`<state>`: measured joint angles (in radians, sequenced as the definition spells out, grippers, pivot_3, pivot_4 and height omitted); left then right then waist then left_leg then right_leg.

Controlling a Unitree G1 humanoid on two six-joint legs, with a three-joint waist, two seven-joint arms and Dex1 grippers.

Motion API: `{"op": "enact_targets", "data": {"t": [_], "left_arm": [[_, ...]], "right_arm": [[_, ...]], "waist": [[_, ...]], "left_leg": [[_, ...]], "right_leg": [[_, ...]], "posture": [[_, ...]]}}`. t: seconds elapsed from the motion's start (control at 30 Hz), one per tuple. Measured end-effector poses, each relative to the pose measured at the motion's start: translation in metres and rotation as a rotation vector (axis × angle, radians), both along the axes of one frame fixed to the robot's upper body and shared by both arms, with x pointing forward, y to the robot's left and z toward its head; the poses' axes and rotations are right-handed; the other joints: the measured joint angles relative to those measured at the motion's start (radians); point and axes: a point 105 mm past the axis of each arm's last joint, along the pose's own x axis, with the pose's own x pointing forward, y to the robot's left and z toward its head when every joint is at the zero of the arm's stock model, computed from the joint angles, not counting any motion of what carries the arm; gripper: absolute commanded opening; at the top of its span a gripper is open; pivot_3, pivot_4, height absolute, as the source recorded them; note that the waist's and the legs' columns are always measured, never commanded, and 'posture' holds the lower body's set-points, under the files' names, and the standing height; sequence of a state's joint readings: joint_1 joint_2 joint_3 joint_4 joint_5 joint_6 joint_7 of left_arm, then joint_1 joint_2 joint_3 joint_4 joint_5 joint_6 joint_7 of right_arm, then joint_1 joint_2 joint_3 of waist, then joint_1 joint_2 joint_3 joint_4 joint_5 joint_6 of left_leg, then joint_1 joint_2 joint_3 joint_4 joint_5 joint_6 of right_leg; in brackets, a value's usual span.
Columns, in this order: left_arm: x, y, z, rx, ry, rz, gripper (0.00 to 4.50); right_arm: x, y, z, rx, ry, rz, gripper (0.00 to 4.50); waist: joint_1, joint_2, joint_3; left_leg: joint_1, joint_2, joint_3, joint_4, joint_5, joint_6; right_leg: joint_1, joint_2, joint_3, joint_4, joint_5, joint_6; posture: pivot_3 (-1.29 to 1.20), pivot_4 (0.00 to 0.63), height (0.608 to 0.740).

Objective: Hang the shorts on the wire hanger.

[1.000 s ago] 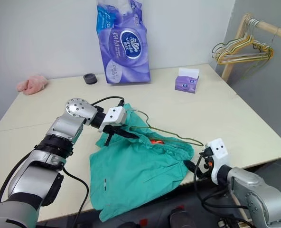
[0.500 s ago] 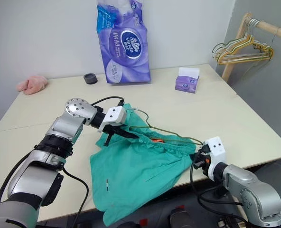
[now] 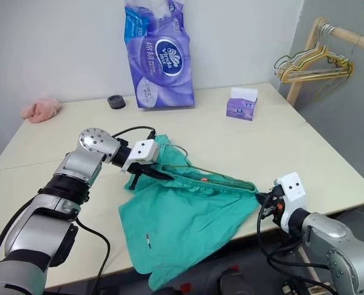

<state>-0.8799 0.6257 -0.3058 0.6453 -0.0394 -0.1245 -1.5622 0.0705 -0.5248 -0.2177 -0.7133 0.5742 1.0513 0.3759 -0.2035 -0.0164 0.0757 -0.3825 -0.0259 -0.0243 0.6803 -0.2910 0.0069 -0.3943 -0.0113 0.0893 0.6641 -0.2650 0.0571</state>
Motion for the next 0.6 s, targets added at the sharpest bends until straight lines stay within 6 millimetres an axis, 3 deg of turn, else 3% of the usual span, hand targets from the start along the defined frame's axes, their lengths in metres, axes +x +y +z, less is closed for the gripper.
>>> {"op": "enact_targets", "data": {"t": [0.3, 0.43, 0.6], "left_arm": [[0.005, 0.003, 0.002, 0.032, -0.041, -0.007, 0.0], [0.007, 0.015, -0.002, 0.069, -0.035, 0.036, 0.0], [0.009, 0.015, -0.005, 0.073, -0.042, 0.04, 0.0]], "right_arm": [[-0.005, -0.006, 0.004, 0.007, -0.008, -0.005, 0.03], [-0.003, -0.024, 0.019, -0.039, -0.054, -0.048, 0.03], [-0.001, -0.007, 0.045, -0.02, -0.123, 0.042, 0.03]], "waist": [[0.0, 0.0, 0.0], [-0.004, 0.0, 0.0], [-0.011, 0.0, 0.0]], "left_leg": [[0.0, 0.0, 0.0, 0.0, 0.0, 0.0], [0.0, 0.0, 0.0, 0.0, 0.0, 0.0], [0.0, 0.0, 0.0, 0.0, 0.0, 0.0]], "right_leg": [[0.0, 0.0, 0.0, 0.0, 0.0, 0.0], [0.0, 0.0, 0.0, 0.0, -0.001, 0.001], [0.0, 0.0, 0.0, 0.0, -0.001, 0.001]], "posture": [[-0.28, 0.065, 0.74], [-0.28, 0.065, 0.74], [-0.29, 0.064, 0.74]]}}
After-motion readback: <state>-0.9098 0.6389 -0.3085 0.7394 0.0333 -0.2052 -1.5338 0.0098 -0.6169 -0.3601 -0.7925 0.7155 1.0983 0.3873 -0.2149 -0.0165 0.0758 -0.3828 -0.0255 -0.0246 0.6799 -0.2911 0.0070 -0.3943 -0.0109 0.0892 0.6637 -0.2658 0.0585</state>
